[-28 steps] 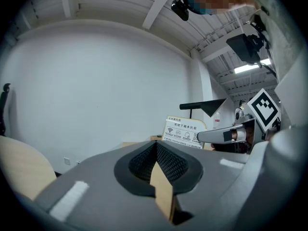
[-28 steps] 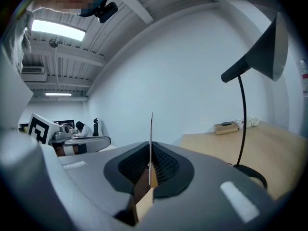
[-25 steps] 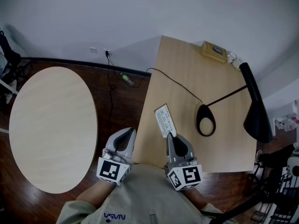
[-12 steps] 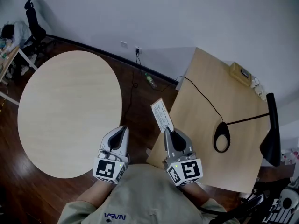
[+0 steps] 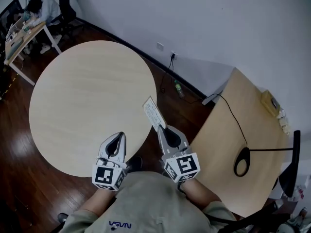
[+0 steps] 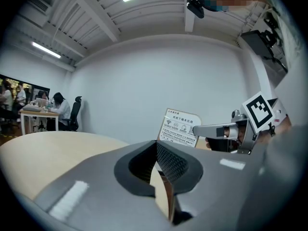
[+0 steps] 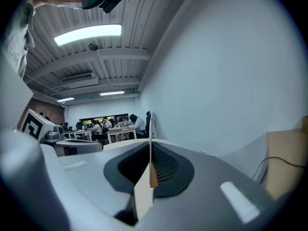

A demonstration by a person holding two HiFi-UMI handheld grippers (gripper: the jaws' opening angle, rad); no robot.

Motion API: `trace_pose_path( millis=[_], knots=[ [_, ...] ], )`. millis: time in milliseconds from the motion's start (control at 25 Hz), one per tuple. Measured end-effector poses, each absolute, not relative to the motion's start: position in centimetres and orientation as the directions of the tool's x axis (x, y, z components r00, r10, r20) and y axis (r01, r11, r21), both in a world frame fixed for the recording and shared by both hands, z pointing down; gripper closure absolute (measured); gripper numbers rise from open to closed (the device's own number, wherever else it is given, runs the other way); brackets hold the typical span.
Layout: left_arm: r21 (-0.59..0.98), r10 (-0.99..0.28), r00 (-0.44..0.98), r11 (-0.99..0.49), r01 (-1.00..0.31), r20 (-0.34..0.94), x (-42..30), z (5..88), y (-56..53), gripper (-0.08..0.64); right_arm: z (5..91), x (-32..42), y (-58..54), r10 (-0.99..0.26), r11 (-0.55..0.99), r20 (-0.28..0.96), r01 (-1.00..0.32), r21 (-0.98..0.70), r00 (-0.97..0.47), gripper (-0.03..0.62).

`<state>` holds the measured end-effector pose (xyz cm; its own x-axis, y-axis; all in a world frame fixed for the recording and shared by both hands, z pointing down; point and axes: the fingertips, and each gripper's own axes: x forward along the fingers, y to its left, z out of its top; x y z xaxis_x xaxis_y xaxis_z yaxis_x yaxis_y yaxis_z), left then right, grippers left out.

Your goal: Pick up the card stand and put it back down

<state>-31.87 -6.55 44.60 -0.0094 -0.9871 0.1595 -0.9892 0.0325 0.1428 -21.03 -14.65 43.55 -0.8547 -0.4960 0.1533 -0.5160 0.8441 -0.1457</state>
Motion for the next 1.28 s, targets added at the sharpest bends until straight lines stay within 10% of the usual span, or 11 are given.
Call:
trace_pose_path(
  millis=[560,1280],
  knots=[
    [0.109,-0.959,-0.156,0.186,-0.977,0.235,-42.2,48.3,-1.3,0.557,60.2,-37.7,-10.1,-0.19,0.937,0.386,-0.284,-0.203,-0.903,0.578],
    [0.19,-0.965,-0.117,0.164,-0.968,0.236,-43.5,49.6,-1.5,0.557,64.3,-37.3,-8.8,-0.112,0.939,0.537,-0.266,-0.217,-0.836,0.488]
  ],
)
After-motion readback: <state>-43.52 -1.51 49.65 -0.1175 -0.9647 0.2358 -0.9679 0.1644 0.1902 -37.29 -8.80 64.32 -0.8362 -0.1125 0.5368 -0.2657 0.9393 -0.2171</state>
